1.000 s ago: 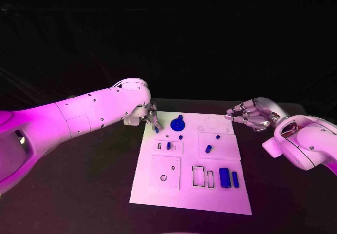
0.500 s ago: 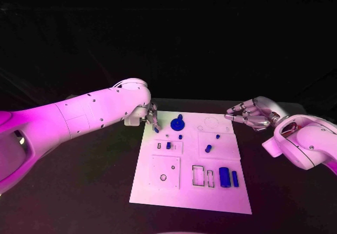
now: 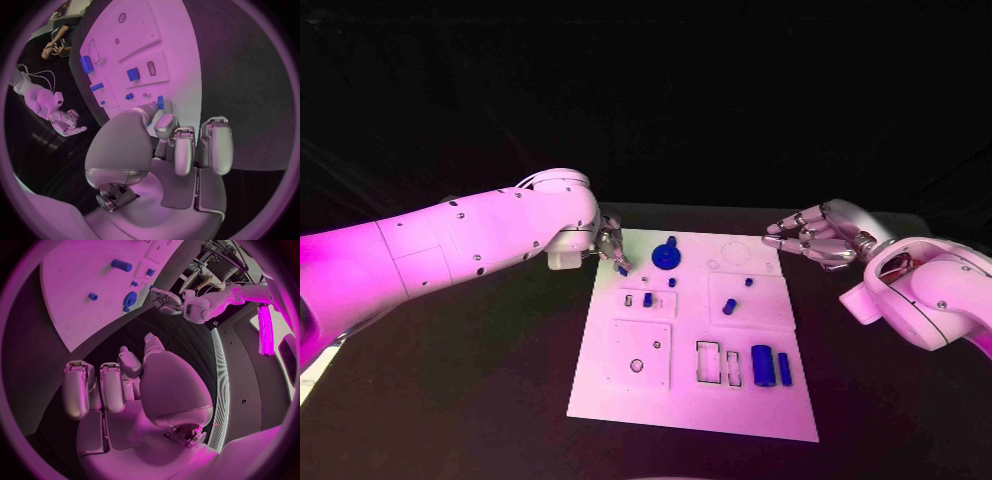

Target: Assemble the parts on the task board

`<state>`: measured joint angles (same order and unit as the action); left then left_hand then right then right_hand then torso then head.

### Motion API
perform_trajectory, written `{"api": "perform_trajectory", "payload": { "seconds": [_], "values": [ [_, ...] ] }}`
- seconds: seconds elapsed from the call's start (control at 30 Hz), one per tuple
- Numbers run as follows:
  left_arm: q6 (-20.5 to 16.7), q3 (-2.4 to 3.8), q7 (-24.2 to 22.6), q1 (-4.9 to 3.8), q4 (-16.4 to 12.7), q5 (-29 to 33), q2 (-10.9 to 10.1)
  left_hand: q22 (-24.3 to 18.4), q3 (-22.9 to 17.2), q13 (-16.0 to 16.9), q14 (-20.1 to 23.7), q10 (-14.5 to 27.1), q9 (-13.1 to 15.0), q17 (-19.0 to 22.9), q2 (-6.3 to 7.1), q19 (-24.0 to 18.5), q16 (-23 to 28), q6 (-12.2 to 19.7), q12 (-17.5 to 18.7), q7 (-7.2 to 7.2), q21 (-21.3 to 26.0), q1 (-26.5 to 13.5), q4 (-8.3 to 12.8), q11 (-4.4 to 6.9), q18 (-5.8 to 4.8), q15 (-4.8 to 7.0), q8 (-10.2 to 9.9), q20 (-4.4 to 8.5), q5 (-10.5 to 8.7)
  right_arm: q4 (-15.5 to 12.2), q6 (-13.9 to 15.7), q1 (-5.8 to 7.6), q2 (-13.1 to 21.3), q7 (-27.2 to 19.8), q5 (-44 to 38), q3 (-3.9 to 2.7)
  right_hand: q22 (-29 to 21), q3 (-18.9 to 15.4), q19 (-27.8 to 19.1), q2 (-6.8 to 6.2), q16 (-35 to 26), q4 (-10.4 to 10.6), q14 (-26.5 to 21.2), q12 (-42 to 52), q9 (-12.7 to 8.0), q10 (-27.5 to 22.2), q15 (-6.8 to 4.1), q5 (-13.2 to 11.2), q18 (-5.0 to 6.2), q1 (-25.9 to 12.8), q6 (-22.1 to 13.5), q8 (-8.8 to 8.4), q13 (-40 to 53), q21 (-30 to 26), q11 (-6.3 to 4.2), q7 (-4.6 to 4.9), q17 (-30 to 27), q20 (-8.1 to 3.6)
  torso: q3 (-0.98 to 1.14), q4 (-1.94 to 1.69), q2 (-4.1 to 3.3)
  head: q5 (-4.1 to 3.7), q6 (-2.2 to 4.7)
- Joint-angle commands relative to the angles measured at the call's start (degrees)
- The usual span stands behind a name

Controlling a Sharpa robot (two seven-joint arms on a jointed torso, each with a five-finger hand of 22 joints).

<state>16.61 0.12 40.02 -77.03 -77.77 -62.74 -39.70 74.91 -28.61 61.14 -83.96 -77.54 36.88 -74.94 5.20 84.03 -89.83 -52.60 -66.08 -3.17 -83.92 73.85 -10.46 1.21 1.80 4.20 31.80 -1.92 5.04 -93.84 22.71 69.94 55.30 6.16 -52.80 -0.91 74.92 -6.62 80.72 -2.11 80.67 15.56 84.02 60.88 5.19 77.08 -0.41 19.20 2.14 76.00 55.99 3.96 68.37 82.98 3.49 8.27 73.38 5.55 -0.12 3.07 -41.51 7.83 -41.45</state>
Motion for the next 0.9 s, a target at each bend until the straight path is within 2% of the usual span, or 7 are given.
{"api": "perform_trajectory", "payload": {
  "seconds": [0.03, 0.13, 0.27, 0.4, 0.7, 0.9],
  "values": [
    [-5.0, 0.02, 1.3, 0.01, -2.7, 2.2, -1.5, 9.6, -8.3, 0.3, -6.0, -0.5, 0.3, -15.1, 0.92, 2.5, -0.2, 0.1, -0.4, 0.09, -0.5, -0.2, 7.4, 0.0, -0.07, 0.11, 0.4, -0.1, 0.13, 0.0, -0.4, -0.03, 0.0, -0.3, -0.2, 0.0, 2.4, -0.4, -0.5, 0.63, -0.2, 0.1, 2.7, -0.3, 0.1, -0.2, -0.53, 0.2, 1.03, -0.1, 0.4, 0.07, -0.1, -0.3, -0.25, -0.06, -0.1, -0.07, -0.09, -0.01, -0.02, 0.11, 0.0],
    [-6.5, 0.0, 1.2, 0.19, -4.8, 2.8, -3.0, 9.8, -9.1, 0.5, -6.0, -0.8, 0.4, -15.1, 1.37, 2.6, -0.2, 0.0, -0.6, 0.15, -0.6, -0.6, 7.6, 0.06, -0.12, 0.15, 0.7, -0.05, 0.39, 0.1, -0.4, -0.03, -0.1, -0.3, -0.1, 0.0, 2.4, -0.4, -0.5, 0.63, -0.2, 0.1, 2.7, -0.3, 0.1, -0.2, -0.53, 0.2, 1.03, -0.1, 0.4, 0.07, -0.1, -0.3, -0.25, -0.06, -0.1, -0.07, -0.12, 0.06, -0.08, 0.22, 0.05],
    [-8.9, -0.06, 1.1, 1.17, -8.3, 3.2, -5.4, 10.0, -9.9, 0.7, -6.0, -1.0, 0.5, -15.1, 1.83, 2.8, -0.2, -0.1, -0.8, 0.21, -0.9, -1.0, 7.9, 0.12, -0.19, 0.2, 0.9, 0.0, 0.74, 0.2, -0.4, -0.03, -0.2, -0.3, 0.0, 0.01, 2.4, -0.4, -0.5, 0.63, -0.2, 0.1, 2.7, -0.3, 0.1, -0.2, -0.53, 0.2, 1.03, -0.1, 0.4, 0.07, -0.1, -0.3, -0.25, -0.06, -0.1, -0.07, -0.08, 0.0, -0.03, 0.29, -0.06],
    [-11.0, -0.29, 0.6, 1.97, -10.4, 2.3, -6.5, 10.3, -10.4, 0.9, -6.0, -1.2, 0.6, -15.1, 2.17, 2.9, -0.2, -0.2, -1.0, 0.25, -1.1, -1.2, 8.0, 0.17, -0.26, 0.25, 1.0, 0.04, 1.02, 0.3, -0.4, -0.03, -0.3, -0.3, 0.0, 0.02, 2.4, -0.4, -0.5, 0.63, -0.2, 0.1, 2.7, -0.3, 0.1, -0.2, -0.53, 0.2, 1.03, -0.1, 0.4, 0.07, -0.1, -0.3, -0.25, -0.06, -0.1, -0.07, -0.16, -0.02, -0.07, 0.48, -0.14],
    [-12.4, -0.64, 0.0, 4.19, -12.3, -1.0, -7.0, 10.4, -10.8, 1.0, -6.0, -1.3, 0.6, -15.1, 2.42, 3.0, -0.2, -0.3, -1.1, 0.29, -1.2, -1.3, 8.2, 0.21, -0.29, 0.28, 1.1, 0.07, 1.18, 0.4, -0.5, -0.04, -0.4, -0.4, 0.0, 0.04, 2.4, -0.4, -0.5, 0.63, -0.2, 0.1, 2.7, -0.3, 0.1, -0.2, -0.53, 0.2, 1.03, -0.1, 0.4, 0.07, -0.1, -0.3, -0.25, -0.06, -0.1, -0.07, -0.18, 0.14, -0.13, 0.62, -0.39],
    [-12.2, -0.68, 0.0, 4.99, -12.7, -1.8, -6.9, 10.4, -11.0, 1.0, -6.0, -1.4, 0.6, -15.1, 2.55, 3.0, -0.2, -0.3, -1.1, 0.31, -1.2, -1.4, 8.2, 0.24, -0.28, 0.3, 1.2, 0.09, 1.23, 0.4, -0.5, -0.07, -0.4, -0.4, 0.0, 0.04, 2.4, -0.4, -0.5, 0.63, -0.2, 0.1, 2.7, -0.3, 0.1, -0.2, -0.53, 0.2, 1.03, -0.1, 0.4, 0.07, -0.1, -0.3, -0.25, -0.06, -0.1, -0.07, -0.13, 0.09, -0.13, 0.54, -0.46]
  ]
}}
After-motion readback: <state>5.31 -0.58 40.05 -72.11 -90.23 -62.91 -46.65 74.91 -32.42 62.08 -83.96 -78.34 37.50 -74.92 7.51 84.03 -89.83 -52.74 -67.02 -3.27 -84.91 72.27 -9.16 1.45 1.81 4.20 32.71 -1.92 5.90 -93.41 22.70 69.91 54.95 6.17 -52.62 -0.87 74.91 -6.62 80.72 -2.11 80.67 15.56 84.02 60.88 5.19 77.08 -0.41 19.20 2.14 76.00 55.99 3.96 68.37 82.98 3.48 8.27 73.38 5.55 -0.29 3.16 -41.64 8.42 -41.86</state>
